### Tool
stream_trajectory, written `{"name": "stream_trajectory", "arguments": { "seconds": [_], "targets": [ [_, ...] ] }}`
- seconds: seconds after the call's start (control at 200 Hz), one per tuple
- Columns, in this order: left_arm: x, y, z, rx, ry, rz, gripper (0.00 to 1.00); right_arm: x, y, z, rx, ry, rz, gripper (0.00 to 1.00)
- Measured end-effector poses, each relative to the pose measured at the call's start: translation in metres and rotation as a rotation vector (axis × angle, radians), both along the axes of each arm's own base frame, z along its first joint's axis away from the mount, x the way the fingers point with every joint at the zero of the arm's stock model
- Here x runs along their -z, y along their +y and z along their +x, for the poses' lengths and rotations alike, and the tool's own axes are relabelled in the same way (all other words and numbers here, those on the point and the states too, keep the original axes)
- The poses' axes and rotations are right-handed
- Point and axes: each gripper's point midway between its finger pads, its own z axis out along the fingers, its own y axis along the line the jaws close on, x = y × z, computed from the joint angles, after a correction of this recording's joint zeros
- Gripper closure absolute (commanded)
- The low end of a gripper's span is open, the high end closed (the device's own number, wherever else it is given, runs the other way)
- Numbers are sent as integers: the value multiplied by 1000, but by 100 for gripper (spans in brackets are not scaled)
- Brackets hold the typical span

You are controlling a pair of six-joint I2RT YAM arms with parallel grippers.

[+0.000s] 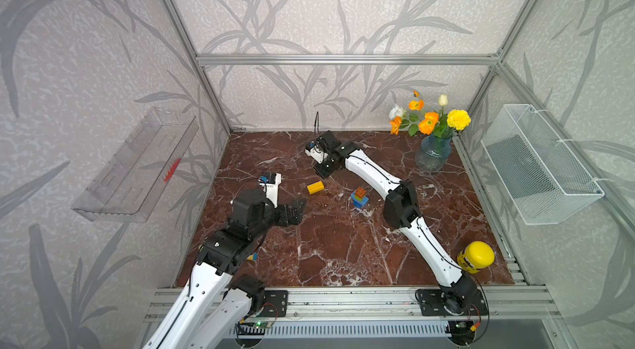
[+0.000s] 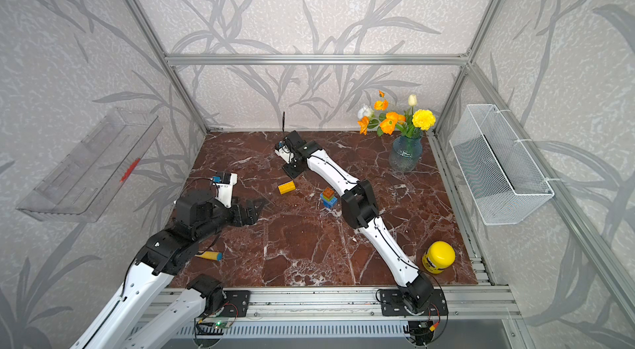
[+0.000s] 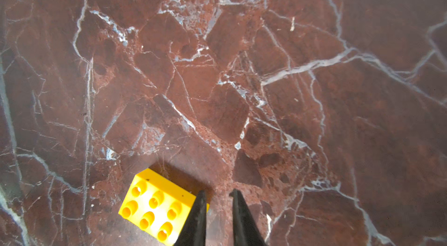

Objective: Assemble the letter f with lego
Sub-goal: Adjust the lego brick at the center of the board.

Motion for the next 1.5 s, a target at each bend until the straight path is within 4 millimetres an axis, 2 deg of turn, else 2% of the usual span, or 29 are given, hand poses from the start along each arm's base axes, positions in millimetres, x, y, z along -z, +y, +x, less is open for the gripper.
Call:
{"name": "stream_trajectory", "arguments": {
  "seconds": [0.27, 1.04, 1.205, 1.36, 1.5],
  "targets": [
    [0, 0, 0, 0, 0, 0, 0, 1, 5, -7, -25, 10, 6, 79],
    [0, -1, 0, 4, 1, -2, 1, 29, -10, -24, -71, 76, -83, 81],
    [0, -1, 0, 4, 1, -2, 0, 41, -19, -35, -82, 121, -121, 83],
    [0, -1, -1, 7, 1, -4, 0, 39, -30, -54, -99, 158, -157, 82],
    [0, -2, -1, 8, 1, -4, 1, 31, -37, -65, -106, 163, -177, 76]
  ]
}}
